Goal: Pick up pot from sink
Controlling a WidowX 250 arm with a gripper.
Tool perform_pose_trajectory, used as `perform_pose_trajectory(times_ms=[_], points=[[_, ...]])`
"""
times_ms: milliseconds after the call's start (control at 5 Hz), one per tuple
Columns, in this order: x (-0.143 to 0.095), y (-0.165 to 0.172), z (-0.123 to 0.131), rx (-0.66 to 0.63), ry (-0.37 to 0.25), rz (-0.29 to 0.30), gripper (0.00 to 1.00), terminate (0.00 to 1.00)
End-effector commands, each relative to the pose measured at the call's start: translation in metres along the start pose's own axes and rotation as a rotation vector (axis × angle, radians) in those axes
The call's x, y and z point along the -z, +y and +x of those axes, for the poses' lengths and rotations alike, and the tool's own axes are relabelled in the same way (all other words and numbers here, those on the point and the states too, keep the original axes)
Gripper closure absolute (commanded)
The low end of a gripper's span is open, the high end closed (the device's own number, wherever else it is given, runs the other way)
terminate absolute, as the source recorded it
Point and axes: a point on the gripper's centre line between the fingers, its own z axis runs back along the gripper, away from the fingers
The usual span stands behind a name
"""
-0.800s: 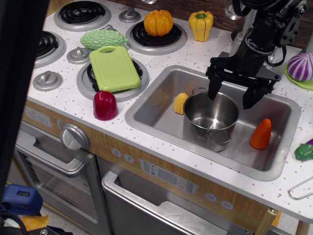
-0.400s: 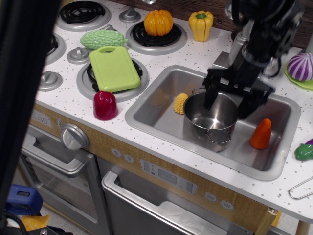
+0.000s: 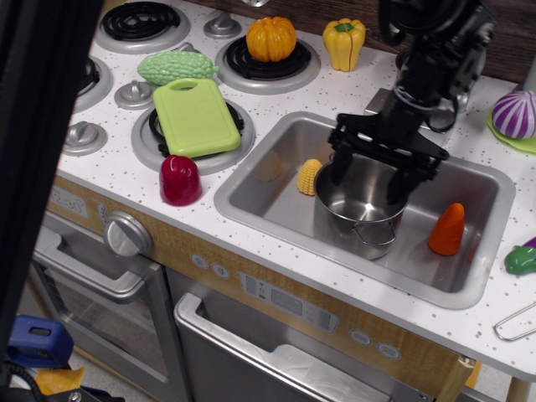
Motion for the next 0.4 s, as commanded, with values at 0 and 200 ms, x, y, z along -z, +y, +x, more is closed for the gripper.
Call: perform_pose_trajectory(times_ms=[0, 200], points=[[-0.0337, 0.0204, 0.0145, 0.013, -0.109, -0.072, 0.0, 0.0], [-0.029, 0.0284, 0.0139, 0.013, -0.124, -0.13, 0.0, 0.0]])
